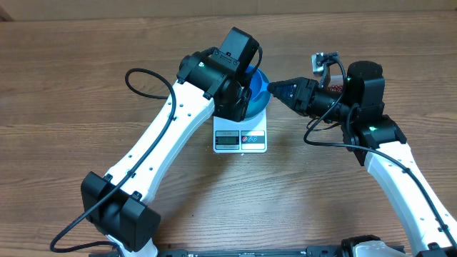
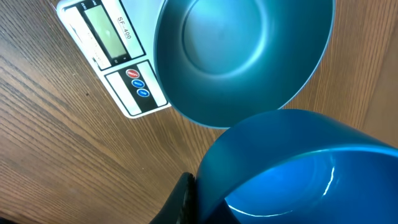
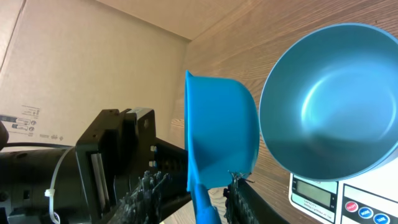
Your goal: Scoop item into bowl and weigh 150g on scale
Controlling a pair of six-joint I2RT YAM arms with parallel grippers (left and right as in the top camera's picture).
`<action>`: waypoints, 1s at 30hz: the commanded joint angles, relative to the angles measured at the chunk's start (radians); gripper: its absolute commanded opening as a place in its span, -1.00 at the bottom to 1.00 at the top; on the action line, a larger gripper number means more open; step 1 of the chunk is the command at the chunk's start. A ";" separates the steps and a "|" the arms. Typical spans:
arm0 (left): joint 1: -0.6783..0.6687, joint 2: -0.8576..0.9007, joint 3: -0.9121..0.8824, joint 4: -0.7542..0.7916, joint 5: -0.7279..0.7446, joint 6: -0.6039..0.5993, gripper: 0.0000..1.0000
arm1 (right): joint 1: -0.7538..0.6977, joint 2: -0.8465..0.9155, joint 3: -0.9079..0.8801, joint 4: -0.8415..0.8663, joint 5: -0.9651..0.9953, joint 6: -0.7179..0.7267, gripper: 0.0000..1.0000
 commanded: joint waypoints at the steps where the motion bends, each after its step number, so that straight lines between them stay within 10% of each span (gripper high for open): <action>1: -0.024 -0.023 0.022 0.006 -0.007 -0.014 -0.91 | 0.005 -0.007 0.022 0.015 0.006 0.007 -0.31; 30: -0.032 -0.023 0.022 0.011 -0.048 -0.062 -0.91 | 0.005 -0.007 0.022 0.029 0.029 0.055 -0.72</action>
